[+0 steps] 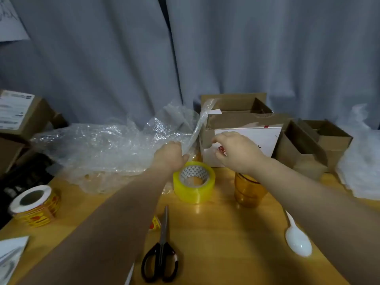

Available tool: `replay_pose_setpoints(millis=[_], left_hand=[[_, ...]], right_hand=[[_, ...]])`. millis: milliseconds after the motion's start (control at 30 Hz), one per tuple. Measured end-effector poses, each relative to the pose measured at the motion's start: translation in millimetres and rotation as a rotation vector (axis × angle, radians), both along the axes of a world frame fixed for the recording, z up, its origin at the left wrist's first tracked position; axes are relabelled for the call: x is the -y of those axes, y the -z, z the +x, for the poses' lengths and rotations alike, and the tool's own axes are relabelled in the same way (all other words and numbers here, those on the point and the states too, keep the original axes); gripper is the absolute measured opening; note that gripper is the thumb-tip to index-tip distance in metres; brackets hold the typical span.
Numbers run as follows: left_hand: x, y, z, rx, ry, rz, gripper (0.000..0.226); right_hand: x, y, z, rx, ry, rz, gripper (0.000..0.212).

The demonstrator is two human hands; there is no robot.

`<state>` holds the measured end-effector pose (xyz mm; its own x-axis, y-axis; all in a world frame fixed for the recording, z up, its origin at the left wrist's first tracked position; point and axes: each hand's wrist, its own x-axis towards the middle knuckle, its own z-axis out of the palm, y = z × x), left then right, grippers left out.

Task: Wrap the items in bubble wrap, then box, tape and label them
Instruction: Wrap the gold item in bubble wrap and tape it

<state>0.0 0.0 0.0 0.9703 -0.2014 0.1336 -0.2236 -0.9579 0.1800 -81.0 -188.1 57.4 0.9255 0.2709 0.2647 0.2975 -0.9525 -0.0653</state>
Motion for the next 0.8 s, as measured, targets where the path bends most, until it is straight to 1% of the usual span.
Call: replay_pose_setpoints(millis=[100, 167, 233, 267, 367, 500, 567, 600, 667, 733, 800], left_hand=[[5.5, 8.7, 13.1, -0.032, -0.067, -0.018, 0.049], [6.5, 11.6, 17.9, -0.029, -0.076, -0.021, 0.036], [5.2, 10.5, 21.8, 0.015, -0.073, -0.052, 0.021], [3.4, 7.7, 21.9, 0.055, -0.073, -0.101, 0.017], [-3.1, -13.3, 13.1, 0.184, -0.079, -0.339, 0.013], [-24.8, -59.9, -15.1, 0.437, -0.019, -0.520, 0.016], [-38.5, -87.4, -31.3, 0.532, 0.038, -0.651, 0.016], [-44.2, -102.0, -40.4, 0.566, 0.070, -0.711, 0.014], [-53.4, -130.6, -59.9, 0.616, 0.147, -0.773, 0.010], [-56.6, -156.7, -81.8, 0.610, 0.228, -0.797, 0.006], [-54.8, -176.3, -105.2, 0.583, 0.293, -0.822, 0.006]], right_hand=[[0.7, 2.9, 9.2, 0.017, -0.034, 0.016, 0.031], [-1.7, 1.5, 10.4, 0.002, -0.051, 0.000, 0.028], [-3.0, -0.8, 12.9, 0.002, -0.061, -0.004, 0.028], [-4.1, -2.6, 12.9, 0.011, -0.061, -0.003, 0.028], [-5.9, -2.9, 12.4, 0.021, -0.063, 0.003, 0.026], [-10.2, -9.2, 4.3, 0.053, -0.054, 0.079, 0.028], [-13.5, -16.3, -1.8, 0.060, -0.040, 0.183, 0.033], [-15.3, -21.3, -5.2, 0.069, -0.028, 0.268, 0.035], [-18.4, -34.3, -13.8, 0.086, -0.014, 0.516, 0.042], [-20.9, -51.2, -23.7, 0.080, -0.015, 0.788, 0.053], [-23.6, -70.0, -35.4, 0.044, -0.038, 1.002, 0.065]])
